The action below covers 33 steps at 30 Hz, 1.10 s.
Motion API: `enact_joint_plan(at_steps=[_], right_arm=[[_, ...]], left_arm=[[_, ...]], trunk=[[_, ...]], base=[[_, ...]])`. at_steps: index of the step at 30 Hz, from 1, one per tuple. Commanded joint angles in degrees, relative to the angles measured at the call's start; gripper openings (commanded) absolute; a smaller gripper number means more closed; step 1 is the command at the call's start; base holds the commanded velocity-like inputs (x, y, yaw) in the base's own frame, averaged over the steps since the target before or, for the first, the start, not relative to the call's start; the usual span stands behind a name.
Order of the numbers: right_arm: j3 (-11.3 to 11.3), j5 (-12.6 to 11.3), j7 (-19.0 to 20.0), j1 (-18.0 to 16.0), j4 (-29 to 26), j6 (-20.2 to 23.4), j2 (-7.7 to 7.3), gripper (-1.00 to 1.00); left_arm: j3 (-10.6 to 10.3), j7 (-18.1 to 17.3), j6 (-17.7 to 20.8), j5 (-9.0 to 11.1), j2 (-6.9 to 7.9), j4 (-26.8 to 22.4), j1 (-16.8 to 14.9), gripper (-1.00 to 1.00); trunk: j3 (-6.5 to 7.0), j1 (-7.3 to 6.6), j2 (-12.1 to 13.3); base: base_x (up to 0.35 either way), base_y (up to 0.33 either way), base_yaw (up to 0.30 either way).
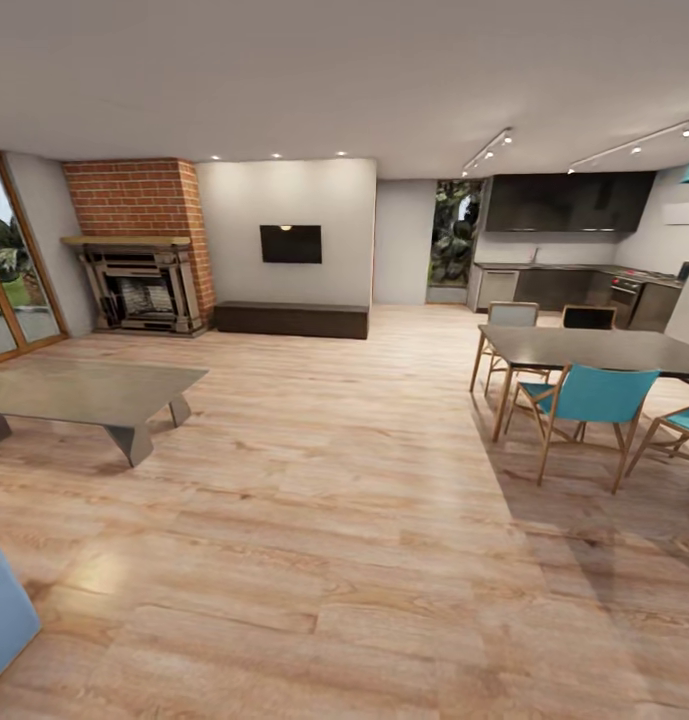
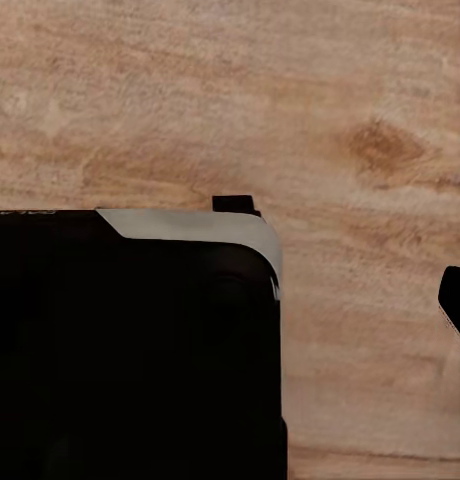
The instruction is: Move the two storage containers from the living room to the garage. In the garage, place one container on the floor and stack the other container on top of it (either order is fine).
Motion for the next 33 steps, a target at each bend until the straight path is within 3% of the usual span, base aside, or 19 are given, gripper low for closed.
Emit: enact_joint_plan(at_steps=[1,33], right_arm=[[0.29,-0.29,-0.15,-0.08,0.17,-0.33,0.04,1.00],[0.28,-0.29,0.11,-0.08,0.17,-0.33,0.08,1.00]], left_arm=[[-0.49,0.12,-0.16,0.46,0.00,0.04,-0.04,1.00],[-0.48,0.12,-0.16,0.46,0.08,0.07,-0.04,1.00]], trunk=[[-0.07,0.04,-0.05],[-0.07,0.04,-0.05]], base=[[0.326,0.000,0.000],[0.326,0.000,0.000]])
